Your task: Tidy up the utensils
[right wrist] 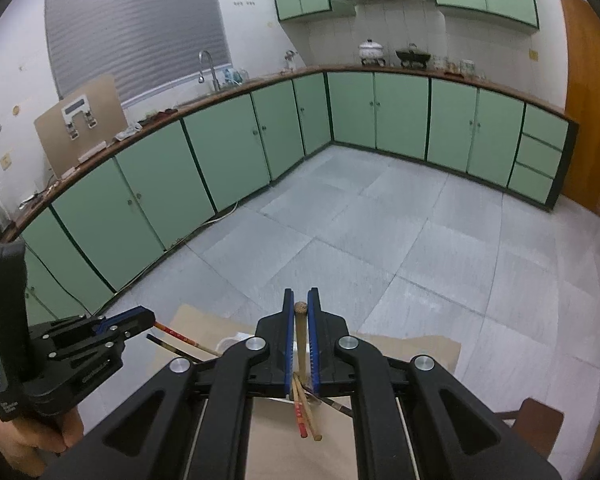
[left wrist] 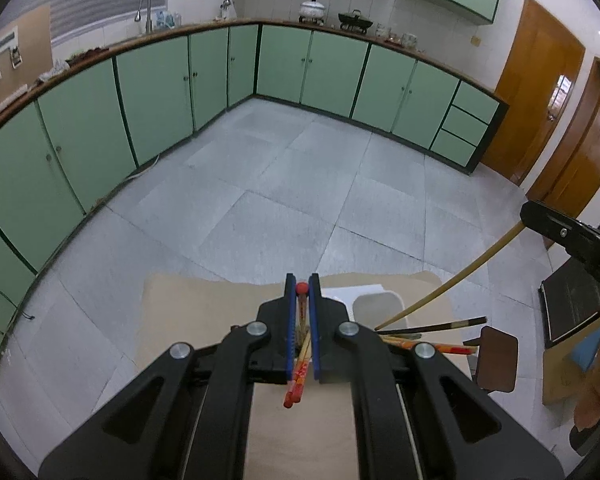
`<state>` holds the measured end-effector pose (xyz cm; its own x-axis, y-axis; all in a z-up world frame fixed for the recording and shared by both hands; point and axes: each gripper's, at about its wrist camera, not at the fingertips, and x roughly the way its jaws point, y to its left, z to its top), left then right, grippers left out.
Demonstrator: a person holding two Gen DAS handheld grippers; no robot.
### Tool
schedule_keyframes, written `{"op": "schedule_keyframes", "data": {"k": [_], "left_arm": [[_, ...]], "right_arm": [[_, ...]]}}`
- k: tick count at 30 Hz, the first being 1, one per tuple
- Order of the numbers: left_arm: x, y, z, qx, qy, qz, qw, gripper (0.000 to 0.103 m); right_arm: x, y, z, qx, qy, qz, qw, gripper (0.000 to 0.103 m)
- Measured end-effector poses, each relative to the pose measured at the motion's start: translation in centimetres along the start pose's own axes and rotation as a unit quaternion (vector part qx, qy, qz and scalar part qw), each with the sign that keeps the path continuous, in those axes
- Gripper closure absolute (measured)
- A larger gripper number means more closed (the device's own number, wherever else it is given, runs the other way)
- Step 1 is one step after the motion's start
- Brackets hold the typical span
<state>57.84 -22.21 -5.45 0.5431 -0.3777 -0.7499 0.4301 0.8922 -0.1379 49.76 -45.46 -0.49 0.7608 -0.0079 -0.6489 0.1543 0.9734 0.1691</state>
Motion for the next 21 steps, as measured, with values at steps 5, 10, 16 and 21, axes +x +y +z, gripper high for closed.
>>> {"op": "schedule_keyframes", "data": {"k": [5, 10, 16, 21], "left_arm": [[1.3, 0.3, -0.6, 0.0, 0.012, 0.005, 0.9999, 0.092], [0.3, 0.8, -0.8, -0.007, -0.002, 0.012, 0.9999, 0.056], [-1.7, 1.5, -1.8, -0.012, -0.022, 0.017, 0.9995, 0.037], [-5.9, 1.8, -5.2, 0.008, -0.068, 0.032, 0.9971, 0.013]], "right_arm": [[1.9, -1.2, -1.2, 0.017, 0.025, 0.009, 0.999, 0.093], [1.5, -1.5, -1.7, 0.014, 0.021, 0.0, 1.0, 0.08], [-0.2, -2.0, -2.7, 0.013, 0.013, -0.004, 1.0, 0.08], [-3.3, -1.2, -5.1, -0.004, -0.016, -0.03, 0.999, 0.041]]}}
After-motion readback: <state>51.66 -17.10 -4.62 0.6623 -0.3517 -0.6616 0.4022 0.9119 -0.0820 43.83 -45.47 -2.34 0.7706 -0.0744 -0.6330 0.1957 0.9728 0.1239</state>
